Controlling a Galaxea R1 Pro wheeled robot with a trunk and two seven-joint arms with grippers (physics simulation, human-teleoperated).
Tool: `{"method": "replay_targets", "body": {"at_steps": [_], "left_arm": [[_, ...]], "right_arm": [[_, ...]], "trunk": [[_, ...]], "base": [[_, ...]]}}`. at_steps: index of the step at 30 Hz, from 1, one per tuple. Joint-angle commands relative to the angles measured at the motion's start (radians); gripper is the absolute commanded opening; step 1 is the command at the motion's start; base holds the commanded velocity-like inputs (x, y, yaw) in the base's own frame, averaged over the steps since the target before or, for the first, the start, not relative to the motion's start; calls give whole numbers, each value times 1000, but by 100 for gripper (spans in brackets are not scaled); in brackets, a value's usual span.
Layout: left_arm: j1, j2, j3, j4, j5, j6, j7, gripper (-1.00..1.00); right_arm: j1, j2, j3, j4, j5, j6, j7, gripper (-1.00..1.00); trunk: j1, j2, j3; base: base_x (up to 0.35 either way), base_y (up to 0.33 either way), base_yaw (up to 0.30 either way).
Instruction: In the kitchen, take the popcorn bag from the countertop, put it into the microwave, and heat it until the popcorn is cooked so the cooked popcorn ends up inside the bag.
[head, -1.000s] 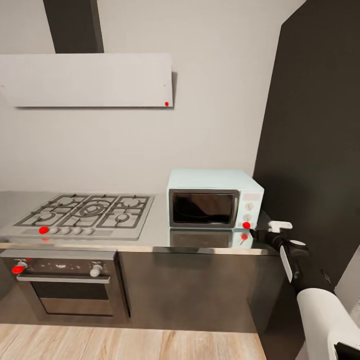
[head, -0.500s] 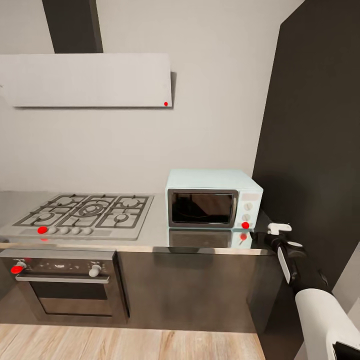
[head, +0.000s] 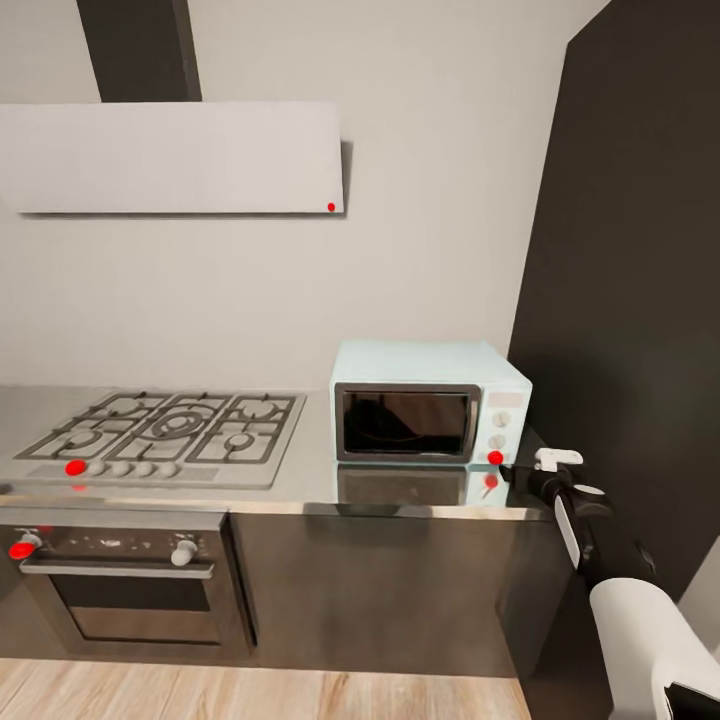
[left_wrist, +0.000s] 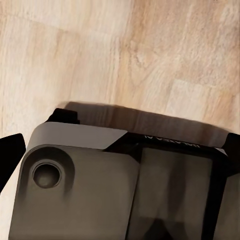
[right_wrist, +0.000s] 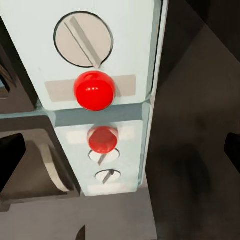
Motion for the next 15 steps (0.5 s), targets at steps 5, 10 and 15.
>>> {"method": "replay_targets", "body": {"at_steps": [5, 10, 15], "left_arm": [[0, 1, -9, 0, 7, -2, 5, 100], [0, 3, -8, 1, 7, -3, 4, 100], [0, 3, -8, 0, 7, -2, 4, 100]], "right_arm": [[0, 1, -2, -2, 9, 4, 10, 100], [-1, 2, -2, -2, 9, 4, 11, 100], [0, 2, -2, 0, 9, 4, 9, 100]], "trunk": [[0, -1, -1], [0, -1, -1], [0, -1, -1]], "base": [[17, 0, 0], [131, 0, 0], [117, 0, 0]]}}
